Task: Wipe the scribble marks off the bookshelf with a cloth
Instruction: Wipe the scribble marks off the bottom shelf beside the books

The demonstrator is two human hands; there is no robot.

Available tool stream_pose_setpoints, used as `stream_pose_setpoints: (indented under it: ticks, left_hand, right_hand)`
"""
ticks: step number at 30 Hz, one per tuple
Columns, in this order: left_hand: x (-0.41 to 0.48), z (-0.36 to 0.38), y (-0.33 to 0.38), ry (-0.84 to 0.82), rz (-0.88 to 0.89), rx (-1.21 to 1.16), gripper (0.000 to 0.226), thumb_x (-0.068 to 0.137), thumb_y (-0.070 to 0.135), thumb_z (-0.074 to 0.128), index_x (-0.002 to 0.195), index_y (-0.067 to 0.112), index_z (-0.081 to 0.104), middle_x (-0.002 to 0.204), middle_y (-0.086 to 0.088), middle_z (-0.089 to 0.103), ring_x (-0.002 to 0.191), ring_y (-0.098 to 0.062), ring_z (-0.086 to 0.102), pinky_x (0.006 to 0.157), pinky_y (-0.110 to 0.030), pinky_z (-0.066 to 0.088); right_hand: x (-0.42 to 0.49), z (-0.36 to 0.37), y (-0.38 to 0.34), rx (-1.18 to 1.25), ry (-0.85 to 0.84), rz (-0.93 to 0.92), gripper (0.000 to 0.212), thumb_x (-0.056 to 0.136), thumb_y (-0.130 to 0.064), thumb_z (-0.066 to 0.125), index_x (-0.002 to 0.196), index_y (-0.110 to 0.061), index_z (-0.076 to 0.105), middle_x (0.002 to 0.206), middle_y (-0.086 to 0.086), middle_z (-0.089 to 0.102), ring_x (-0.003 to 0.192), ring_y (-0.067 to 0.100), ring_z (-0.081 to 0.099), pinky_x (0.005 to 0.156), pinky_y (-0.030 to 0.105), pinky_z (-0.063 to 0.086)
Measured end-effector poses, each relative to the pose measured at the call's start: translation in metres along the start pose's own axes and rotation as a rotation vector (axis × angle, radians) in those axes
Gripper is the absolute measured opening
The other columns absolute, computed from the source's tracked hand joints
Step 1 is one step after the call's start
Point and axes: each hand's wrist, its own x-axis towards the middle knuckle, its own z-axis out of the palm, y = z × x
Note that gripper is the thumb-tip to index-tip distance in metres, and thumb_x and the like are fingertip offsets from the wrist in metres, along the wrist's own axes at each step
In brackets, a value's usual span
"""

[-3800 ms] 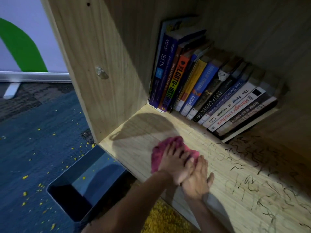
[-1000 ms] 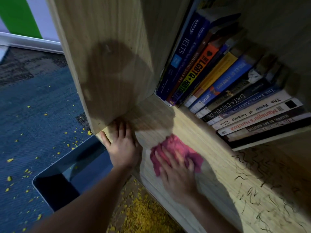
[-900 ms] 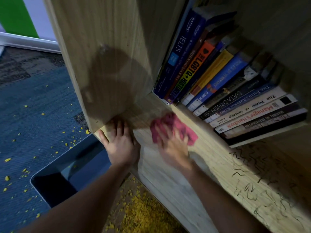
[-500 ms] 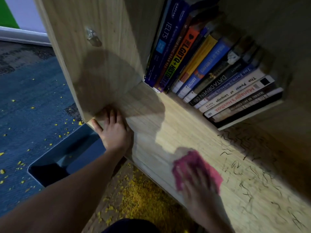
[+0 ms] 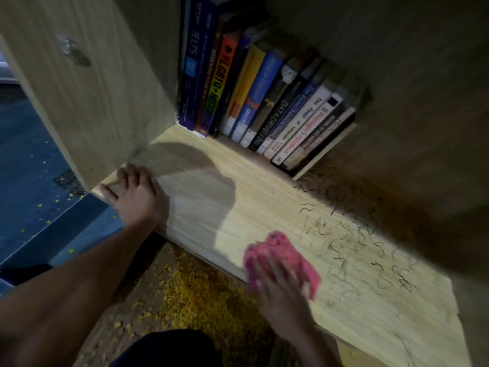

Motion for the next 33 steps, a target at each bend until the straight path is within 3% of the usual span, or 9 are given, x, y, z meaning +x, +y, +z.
stream_pose_setpoints:
  ticks: [3, 6, 11, 14, 17, 20, 25, 30, 33]
  left_hand:
    - [-0.023, -0.004, 0.01, -0.049, 0.148, 0.032, 0.05, 0.102, 0.024, 0.03, 0.149, 0.005, 0.027, 0.16, -0.013, 0.008, 0.148, -0.028, -0.003, 0.108, -0.059, -0.017]
    - [-0.061, 0.004, 0.043, -0.133, 0.349, 0.081, 0.057, 0.104, 0.03, 0.026, 0.154, 0.013, 0.006, 0.159, -0.006, -0.014, 0.141, -0.019, -0.024, 0.108, -0.059, -0.021]
    - [-0.096, 0.041, 0.096, -0.271, 0.394, 0.123, 0.071, 0.092, 0.051, 0.007, 0.154, 0.017, 0.012, 0.162, 0.0, -0.001, 0.145, -0.015, -0.018, 0.104, -0.057, -0.025]
    - [-0.095, 0.049, 0.098, -0.299, 0.355, 0.167, 0.062, 0.1, 0.048, 0.015, 0.154, 0.017, 0.007, 0.162, 0.0, -0.005, 0.147, -0.02, -0.012, 0.106, -0.063, -0.017]
    - [-0.097, 0.051, 0.1, -0.288, 0.349, 0.173, 0.065, 0.097, 0.049, 0.008, 0.154, 0.019, 0.004, 0.161, 0.001, -0.007, 0.147, -0.02, -0.014, 0.106, -0.064, -0.016]
    - [-0.097, 0.056, 0.1, -0.268, 0.339, 0.188, 0.075, 0.086, 0.053, 0.0, 0.154, 0.021, 0.007, 0.162, 0.003, -0.003, 0.147, -0.019, -0.011, 0.107, -0.061, -0.014]
    - [-0.092, 0.06, 0.101, -0.28, 0.304, 0.197, 0.081, 0.079, 0.057, -0.012, 0.153, 0.028, -0.001, 0.16, 0.008, -0.012, 0.146, -0.014, -0.017, 0.105, -0.058, -0.018]
    - [-0.093, 0.055, 0.101, -0.315, 0.306, 0.185, 0.084, 0.076, 0.059, -0.015, 0.153, 0.029, -0.001, 0.16, 0.009, -0.013, 0.146, -0.013, -0.017, 0.108, -0.06, -0.014]
    - [-0.092, 0.053, 0.102, -0.318, 0.298, 0.205, 0.085, 0.074, 0.059, -0.018, 0.153, 0.03, -0.004, 0.159, 0.01, -0.015, 0.145, -0.012, -0.017, 0.108, -0.059, -0.011]
  right_hand:
    - [0.002, -0.021, 0.064, 0.058, -0.03, 0.517, 0.049, 0.1, -0.052, 0.01, 0.14, -0.049, -0.019, 0.157, -0.014, -0.018, 0.146, 0.029, 0.002, 0.111, 0.061, 0.013]
    - [0.053, -0.031, 0.056, 0.01, -0.036, 0.652, 0.053, 0.101, -0.05, 0.014, 0.15, -0.041, -0.005, 0.161, -0.006, -0.006, 0.145, 0.035, 0.002, 0.111, 0.064, 0.01]
    - [0.029, -0.007, 0.001, -0.118, 0.02, 0.054, 0.045, 0.098, -0.05, 0.025, 0.143, -0.047, 0.031, 0.147, -0.008, 0.041, 0.114, 0.026, 0.046, 0.082, 0.05, 0.046]
    - [0.008, -0.013, 0.061, -0.175, -0.063, 0.03, 0.053, 0.095, -0.061, 0.009, 0.133, -0.048, 0.044, 0.132, -0.005, 0.056, 0.106, 0.026, 0.049, 0.073, 0.045, 0.049]
    - [0.049, -0.029, 0.145, -0.231, 0.05, 0.368, 0.073, 0.086, -0.069, -0.007, 0.145, -0.045, 0.029, 0.155, -0.001, 0.024, 0.141, 0.037, 0.018, 0.109, 0.061, 0.011]
    - [0.123, -0.053, 0.191, -0.069, 0.097, 0.672, 0.059, 0.096, -0.054, 0.009, 0.15, -0.035, 0.023, 0.16, 0.001, 0.009, 0.146, 0.034, 0.001, 0.114, 0.06, -0.008]
    - [0.203, -0.056, 0.15, 0.002, 0.087, 0.505, 0.056, 0.098, -0.046, 0.018, 0.152, -0.037, 0.008, 0.16, -0.008, 0.0, 0.147, 0.026, 0.001, 0.115, 0.062, 0.002]
    - [0.093, -0.024, 0.115, -0.19, 0.13, -0.116, 0.047, 0.101, -0.044, 0.02, 0.148, -0.044, 0.021, 0.152, -0.009, 0.034, 0.136, 0.029, 0.035, 0.098, 0.062, 0.031]
    - [0.088, -0.037, 0.167, -0.281, 0.009, -0.168, 0.048, 0.099, -0.052, 0.003, 0.147, -0.052, 0.001, 0.153, -0.016, 0.018, 0.138, 0.021, 0.028, 0.103, 0.058, 0.027]
